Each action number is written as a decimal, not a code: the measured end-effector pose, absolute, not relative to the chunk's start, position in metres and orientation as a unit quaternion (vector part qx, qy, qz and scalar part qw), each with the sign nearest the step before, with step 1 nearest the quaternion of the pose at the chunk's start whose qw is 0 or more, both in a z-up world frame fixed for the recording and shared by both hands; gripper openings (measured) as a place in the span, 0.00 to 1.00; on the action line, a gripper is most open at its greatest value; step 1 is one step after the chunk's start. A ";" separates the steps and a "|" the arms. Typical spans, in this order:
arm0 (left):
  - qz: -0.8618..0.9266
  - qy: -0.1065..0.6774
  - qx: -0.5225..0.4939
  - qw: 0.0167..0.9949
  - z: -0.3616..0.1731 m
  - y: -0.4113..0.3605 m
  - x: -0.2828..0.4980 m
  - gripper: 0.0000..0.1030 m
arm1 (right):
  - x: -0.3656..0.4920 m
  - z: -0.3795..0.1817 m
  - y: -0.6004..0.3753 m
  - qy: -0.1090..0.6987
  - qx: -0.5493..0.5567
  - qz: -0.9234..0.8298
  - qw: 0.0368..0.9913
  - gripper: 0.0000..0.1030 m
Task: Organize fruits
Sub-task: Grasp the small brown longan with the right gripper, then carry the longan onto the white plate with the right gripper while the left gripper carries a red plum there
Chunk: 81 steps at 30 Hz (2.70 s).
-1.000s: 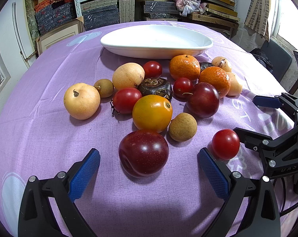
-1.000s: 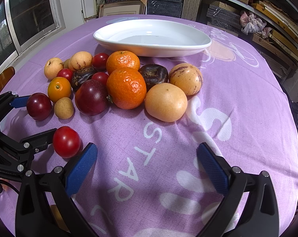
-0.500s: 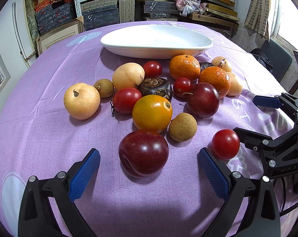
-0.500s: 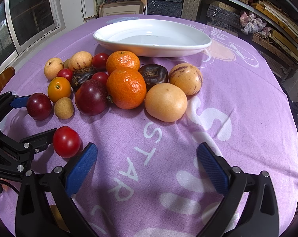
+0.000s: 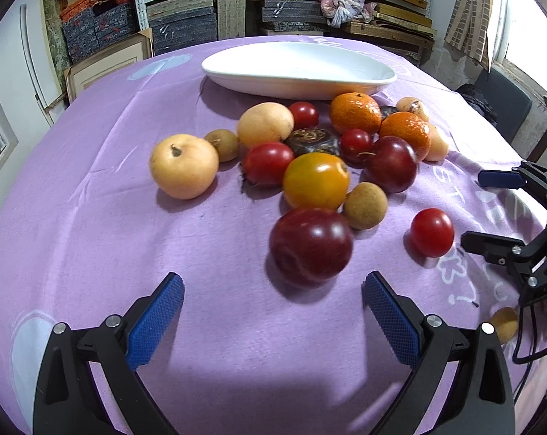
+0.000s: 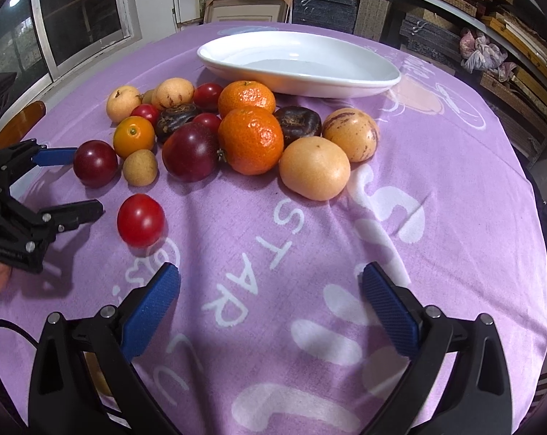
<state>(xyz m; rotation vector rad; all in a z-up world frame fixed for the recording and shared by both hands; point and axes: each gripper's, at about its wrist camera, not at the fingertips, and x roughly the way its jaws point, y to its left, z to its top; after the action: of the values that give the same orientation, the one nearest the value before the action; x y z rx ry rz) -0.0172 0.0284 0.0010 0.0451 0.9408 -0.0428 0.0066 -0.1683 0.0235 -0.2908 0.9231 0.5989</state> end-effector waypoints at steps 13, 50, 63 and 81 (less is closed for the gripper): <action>-0.022 0.448 0.021 0.894 0.001 0.039 -0.024 0.97 | -0.058 0.067 -0.199 0.369 -0.073 0.415 0.828 0.96; -0.046 0.446 0.017 0.894 0.004 0.027 -0.017 0.97 | -0.085 0.038 -0.160 0.395 -0.155 0.362 0.830 0.26; -0.051 0.450 0.040 0.891 0.000 0.015 0.003 0.97 | -0.069 0.034 -0.176 0.413 -0.117 0.358 0.829 0.26; -0.107 0.422 0.009 0.900 0.007 0.011 -0.003 0.39 | -0.061 0.032 -0.182 0.425 -0.084 0.360 0.826 0.26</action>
<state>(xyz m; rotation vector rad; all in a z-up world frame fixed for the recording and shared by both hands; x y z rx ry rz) -0.0033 0.0110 0.0073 0.0187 0.8734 -0.2209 -0.0612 -0.1818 0.0320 -0.1782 0.9019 0.7658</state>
